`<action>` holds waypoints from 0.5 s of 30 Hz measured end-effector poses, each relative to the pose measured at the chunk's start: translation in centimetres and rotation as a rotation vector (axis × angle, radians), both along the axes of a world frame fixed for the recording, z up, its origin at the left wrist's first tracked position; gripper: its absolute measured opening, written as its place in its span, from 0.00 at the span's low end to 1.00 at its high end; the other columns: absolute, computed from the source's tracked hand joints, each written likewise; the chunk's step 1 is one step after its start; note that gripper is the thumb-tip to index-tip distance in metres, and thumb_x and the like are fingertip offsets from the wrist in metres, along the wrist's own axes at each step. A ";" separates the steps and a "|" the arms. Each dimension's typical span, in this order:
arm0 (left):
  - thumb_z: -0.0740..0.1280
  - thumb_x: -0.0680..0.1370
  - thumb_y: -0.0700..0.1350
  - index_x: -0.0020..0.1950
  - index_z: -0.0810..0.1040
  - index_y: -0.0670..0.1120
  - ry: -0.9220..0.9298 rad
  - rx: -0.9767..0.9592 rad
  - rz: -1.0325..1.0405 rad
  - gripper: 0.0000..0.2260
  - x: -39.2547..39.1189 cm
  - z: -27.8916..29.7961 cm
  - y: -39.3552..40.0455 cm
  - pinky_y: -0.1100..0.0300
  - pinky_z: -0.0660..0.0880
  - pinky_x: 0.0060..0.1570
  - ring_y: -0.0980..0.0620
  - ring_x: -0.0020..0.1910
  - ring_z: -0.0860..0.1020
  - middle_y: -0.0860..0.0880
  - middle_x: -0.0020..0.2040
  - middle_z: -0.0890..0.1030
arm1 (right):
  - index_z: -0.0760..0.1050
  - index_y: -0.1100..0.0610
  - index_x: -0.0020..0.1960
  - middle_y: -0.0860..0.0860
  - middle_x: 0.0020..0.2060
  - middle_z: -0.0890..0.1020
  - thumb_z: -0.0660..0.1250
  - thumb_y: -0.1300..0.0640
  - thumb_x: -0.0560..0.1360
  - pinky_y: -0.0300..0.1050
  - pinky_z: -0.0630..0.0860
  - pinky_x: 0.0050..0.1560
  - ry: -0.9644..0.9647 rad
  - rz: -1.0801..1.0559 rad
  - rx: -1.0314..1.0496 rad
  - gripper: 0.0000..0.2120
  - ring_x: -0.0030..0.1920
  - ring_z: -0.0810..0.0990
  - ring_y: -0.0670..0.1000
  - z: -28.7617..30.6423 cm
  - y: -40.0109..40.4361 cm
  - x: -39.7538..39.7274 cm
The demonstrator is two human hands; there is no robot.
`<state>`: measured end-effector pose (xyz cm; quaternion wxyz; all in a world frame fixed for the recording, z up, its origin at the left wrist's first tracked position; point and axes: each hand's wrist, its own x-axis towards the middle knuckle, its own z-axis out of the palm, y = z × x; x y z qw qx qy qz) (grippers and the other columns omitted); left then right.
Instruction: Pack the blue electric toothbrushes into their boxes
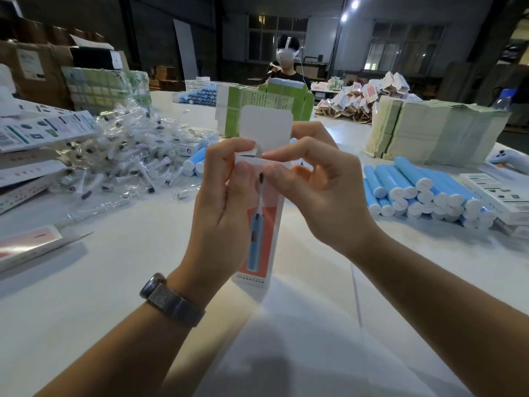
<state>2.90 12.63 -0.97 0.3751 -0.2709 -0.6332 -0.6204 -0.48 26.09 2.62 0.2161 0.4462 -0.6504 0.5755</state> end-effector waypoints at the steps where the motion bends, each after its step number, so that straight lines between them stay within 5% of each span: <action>1: 0.53 0.85 0.45 0.60 0.68 0.52 -0.008 0.007 -0.007 0.07 0.1 0.1 0.0 0.66 0.77 0.44 0.55 0.50 0.81 0.47 0.57 0.76 | 0.78 0.53 0.51 0.53 0.52 0.76 0.71 0.62 0.75 0.53 0.81 0.47 -0.016 0.015 0.003 0.07 0.56 0.79 0.54 0.2 0.1 0.0; 6: 0.52 0.85 0.43 0.62 0.66 0.48 -0.069 0.034 -0.063 0.08 0.3 0.3 0.0 0.64 0.78 0.45 0.54 0.50 0.82 0.46 0.56 0.78 | 0.66 0.49 0.62 0.56 0.53 0.78 0.73 0.62 0.72 0.54 0.82 0.47 -0.136 0.100 0.041 0.24 0.49 0.79 0.63 0.8 0.4 0.0; 11: 0.53 0.85 0.42 0.64 0.64 0.49 -0.071 0.059 -0.115 0.08 0.5 0.5 0.3 0.58 0.79 0.48 0.51 0.51 0.82 0.47 0.55 0.80 | 0.58 0.52 0.75 0.56 0.47 0.79 0.74 0.63 0.72 0.57 0.83 0.45 -0.082 0.073 0.066 0.38 0.48 0.82 0.60 1.2 0.8 -0.1; 15: 0.53 0.84 0.39 0.65 0.60 0.46 -0.035 0.061 -0.133 0.09 0.5 0.6 0.4 0.58 0.78 0.48 0.52 0.50 0.82 0.45 0.55 0.79 | 0.58 0.54 0.76 0.50 0.47 0.79 0.74 0.60 0.72 0.57 0.82 0.46 -0.092 0.070 0.093 0.38 0.49 0.81 0.59 1.4 1.1 -0.4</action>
